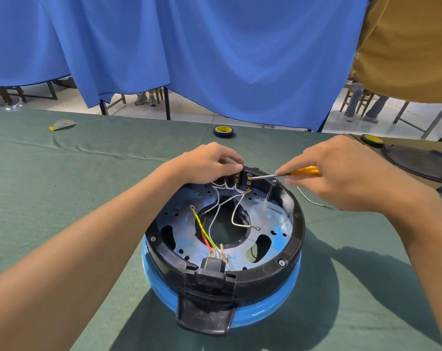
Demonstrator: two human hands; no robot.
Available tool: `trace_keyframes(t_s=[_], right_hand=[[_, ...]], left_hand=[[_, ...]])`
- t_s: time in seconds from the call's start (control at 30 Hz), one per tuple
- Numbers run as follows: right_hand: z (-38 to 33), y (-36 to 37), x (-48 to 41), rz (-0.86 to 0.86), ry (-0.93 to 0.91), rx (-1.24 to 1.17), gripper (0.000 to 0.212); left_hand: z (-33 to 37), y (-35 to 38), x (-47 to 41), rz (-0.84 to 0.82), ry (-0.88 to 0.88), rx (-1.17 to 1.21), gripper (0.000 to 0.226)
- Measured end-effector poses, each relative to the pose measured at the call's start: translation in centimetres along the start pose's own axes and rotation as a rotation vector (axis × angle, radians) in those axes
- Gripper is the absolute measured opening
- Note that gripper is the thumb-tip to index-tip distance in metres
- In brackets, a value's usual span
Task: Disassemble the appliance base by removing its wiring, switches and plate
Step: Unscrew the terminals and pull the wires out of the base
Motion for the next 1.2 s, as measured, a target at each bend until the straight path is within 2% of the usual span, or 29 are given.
trace_keyframes(t_s=[0.07,0.23,0.8,1.0,1.07,1.2], right_hand=[[-0.2,0.4,-0.3,-0.008,0.017,-0.060,0.017],[-0.5,2.2,-1.8,-0.036,0.030,-0.037,0.018],[-1.7,1.8,-2.7,-0.038,0.086,0.052,0.017],[-1.7,0.4,-5.3,-0.217,0.073,0.098,0.012],[-1.7,-0.3,-6.6,-0.298,0.052,0.102,0.016],[-1.4,-0.8,-9.0,-0.446,-0.023,0.075,0.011]], left_hand=[[-0.3,-0.2,0.0,0.013,0.003,0.043,0.027],[-0.8,-0.5,-0.1,0.042,0.024,0.078,0.024],[-0.7,-0.5,-0.4,0.056,0.074,0.002,0.026],[-0.5,-0.4,-0.3,0.048,0.071,-0.023,0.028],[-0.5,-0.4,-0.2,0.051,0.069,-0.020,0.028],[-0.5,-0.4,-0.2,0.052,0.067,-0.020,0.028]])
Point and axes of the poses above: each hand's wrist, its own x-axis away from the middle knuckle, its own y-axis out of the palm, z = x × y, the point moved 3 cm from there along -x, towards the middle knuckle, and after that the axes turned 4 degrees about x, right-handed, at the moved point
